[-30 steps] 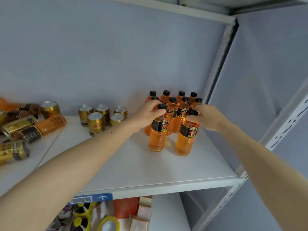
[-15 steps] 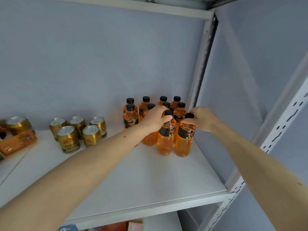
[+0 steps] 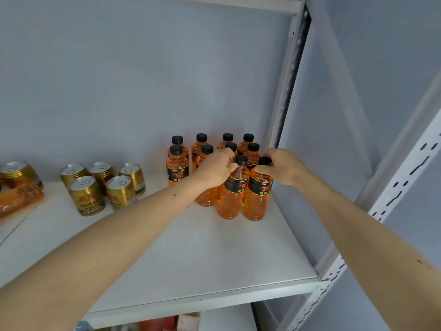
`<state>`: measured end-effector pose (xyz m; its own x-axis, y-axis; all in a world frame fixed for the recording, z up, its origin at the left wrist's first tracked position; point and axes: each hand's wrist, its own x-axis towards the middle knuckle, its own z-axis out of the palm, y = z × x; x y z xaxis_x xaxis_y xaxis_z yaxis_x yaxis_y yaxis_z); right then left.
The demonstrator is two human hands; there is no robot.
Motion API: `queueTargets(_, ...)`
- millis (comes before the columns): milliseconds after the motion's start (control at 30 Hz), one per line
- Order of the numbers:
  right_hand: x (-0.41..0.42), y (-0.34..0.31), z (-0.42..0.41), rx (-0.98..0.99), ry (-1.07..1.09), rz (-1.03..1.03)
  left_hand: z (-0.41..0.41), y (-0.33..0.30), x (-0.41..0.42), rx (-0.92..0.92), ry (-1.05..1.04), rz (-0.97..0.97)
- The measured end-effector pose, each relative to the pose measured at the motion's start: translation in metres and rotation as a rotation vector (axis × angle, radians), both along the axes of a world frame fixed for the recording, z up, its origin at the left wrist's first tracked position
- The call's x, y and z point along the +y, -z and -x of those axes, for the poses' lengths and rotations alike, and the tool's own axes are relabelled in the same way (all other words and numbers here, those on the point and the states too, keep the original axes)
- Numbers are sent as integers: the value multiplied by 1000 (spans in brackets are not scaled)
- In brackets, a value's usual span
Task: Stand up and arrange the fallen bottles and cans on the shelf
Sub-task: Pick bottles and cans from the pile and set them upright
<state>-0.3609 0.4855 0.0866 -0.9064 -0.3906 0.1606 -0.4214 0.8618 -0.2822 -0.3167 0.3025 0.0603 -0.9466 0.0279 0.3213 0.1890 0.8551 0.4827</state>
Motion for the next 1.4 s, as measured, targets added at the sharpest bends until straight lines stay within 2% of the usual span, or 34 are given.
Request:
queueTargets(167,2,-2,-4,6,26,25,-8,-2,-2,-12,1,-26)
queueTargets(400,-21,-17,-25,338,-65,199,-38,-8,-28,64,-62,-80)
queueTargets(567,-79,-17,-57,454,-217,327,-75,-9,-67,124,-116,-85)
queueTargets(933,-256,4,-143,345,-495,357,-200,2,-231,62,-293,-95)
queueTargets(1233,-411,27,-218,236,-563,419,-304,9,-385,28,-369,-38)
queueTargets(1400,-478,38,-240,185,-650,337,-342,21,-454,7,-439,-64)
